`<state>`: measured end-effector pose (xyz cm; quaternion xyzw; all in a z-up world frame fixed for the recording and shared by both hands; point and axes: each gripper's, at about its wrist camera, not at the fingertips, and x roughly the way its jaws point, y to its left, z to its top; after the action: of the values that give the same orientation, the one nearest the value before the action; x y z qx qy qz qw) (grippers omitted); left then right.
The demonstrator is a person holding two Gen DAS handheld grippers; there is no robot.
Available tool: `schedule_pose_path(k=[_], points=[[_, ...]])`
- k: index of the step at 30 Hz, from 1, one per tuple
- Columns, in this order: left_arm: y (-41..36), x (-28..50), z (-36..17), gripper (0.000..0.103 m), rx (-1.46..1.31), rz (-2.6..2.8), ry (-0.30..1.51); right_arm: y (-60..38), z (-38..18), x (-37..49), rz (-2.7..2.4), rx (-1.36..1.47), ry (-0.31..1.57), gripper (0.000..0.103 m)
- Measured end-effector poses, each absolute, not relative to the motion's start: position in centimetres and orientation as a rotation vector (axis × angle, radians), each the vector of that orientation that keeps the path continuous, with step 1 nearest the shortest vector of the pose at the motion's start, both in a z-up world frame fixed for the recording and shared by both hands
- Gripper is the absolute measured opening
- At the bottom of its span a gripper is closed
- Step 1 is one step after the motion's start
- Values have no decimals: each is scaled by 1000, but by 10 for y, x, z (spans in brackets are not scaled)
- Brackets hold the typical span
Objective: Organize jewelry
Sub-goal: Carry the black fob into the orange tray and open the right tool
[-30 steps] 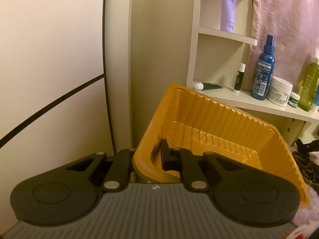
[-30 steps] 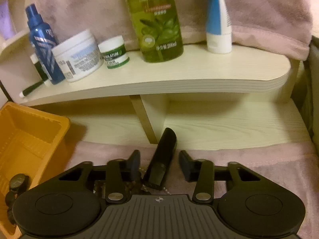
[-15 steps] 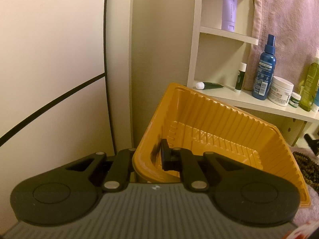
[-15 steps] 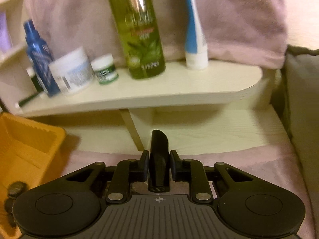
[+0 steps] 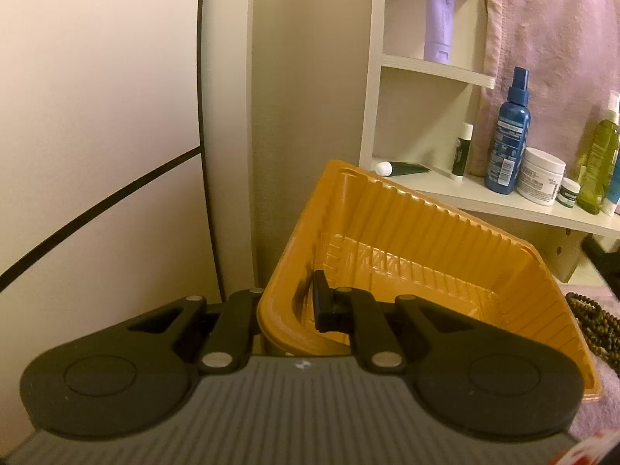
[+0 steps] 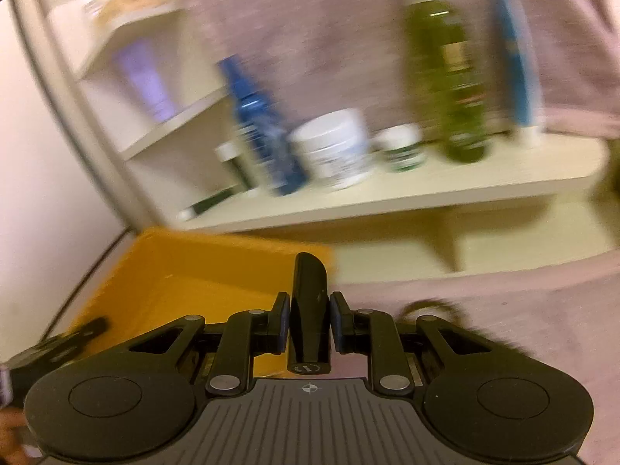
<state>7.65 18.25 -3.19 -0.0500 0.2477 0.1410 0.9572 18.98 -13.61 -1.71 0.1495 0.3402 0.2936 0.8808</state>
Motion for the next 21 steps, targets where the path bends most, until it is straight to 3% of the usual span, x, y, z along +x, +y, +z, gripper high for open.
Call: schedule_pose_path(k=[21], points=[[182,73,-32,11,-118,264,510,-13,-49,179,751,220,863,22]])
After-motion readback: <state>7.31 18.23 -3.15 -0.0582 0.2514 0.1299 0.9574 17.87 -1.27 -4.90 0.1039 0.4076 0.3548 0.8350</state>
